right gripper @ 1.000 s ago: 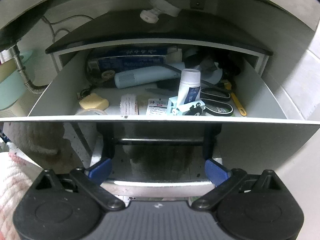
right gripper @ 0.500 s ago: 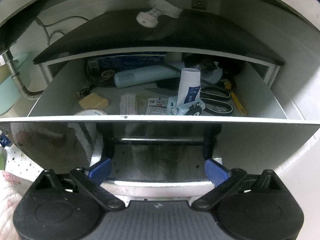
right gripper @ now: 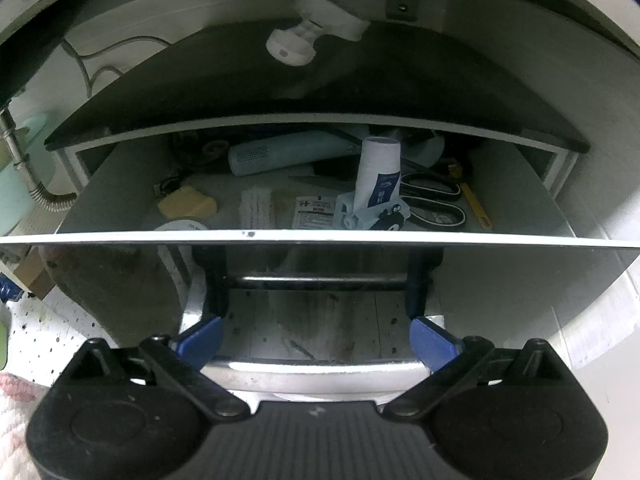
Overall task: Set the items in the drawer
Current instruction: 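Push the black drawer shut by its handle with the right gripper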
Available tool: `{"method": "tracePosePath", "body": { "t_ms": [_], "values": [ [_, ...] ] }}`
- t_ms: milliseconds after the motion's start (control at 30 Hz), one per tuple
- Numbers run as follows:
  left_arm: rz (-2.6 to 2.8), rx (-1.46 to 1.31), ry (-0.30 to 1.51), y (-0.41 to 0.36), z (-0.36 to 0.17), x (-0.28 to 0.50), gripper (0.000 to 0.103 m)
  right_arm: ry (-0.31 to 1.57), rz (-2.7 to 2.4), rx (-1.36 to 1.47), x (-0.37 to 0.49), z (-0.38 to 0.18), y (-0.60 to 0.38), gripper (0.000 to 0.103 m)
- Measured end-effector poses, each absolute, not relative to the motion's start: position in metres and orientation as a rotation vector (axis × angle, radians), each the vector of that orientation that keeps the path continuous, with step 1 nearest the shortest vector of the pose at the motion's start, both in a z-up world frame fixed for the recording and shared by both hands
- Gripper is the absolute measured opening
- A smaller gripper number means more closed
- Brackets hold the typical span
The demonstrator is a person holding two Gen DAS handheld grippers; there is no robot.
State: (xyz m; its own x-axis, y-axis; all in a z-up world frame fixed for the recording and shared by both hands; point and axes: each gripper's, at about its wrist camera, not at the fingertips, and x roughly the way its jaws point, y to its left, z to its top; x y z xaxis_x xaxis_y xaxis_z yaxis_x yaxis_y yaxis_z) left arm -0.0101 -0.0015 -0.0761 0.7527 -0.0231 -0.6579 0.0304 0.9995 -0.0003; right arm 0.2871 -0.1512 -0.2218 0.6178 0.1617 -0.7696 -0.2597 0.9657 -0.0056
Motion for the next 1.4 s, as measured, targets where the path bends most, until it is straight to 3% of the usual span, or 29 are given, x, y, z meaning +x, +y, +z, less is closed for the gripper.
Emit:
{"method": "tracePosePath", "body": {
  "t_ms": [433,500,1400],
  "values": [
    [-0.033,0.013,0.736,-0.003,-0.080,-0.009,0.102,0.869,0.242,-0.120,0.259,-0.227,-0.162,0.100],
    [-0.038,0.007,0.746,-0.003,-0.082,-0.008,0.102,0.873,0.241,-0.121,0.302,-0.212,-0.142,0.100],
    [-0.031,0.050,0.749,-0.010,-0.081,-0.013,0.102,0.849,0.244,-0.116,0.290,-0.202,-0.143,0.100]
  ]
}}
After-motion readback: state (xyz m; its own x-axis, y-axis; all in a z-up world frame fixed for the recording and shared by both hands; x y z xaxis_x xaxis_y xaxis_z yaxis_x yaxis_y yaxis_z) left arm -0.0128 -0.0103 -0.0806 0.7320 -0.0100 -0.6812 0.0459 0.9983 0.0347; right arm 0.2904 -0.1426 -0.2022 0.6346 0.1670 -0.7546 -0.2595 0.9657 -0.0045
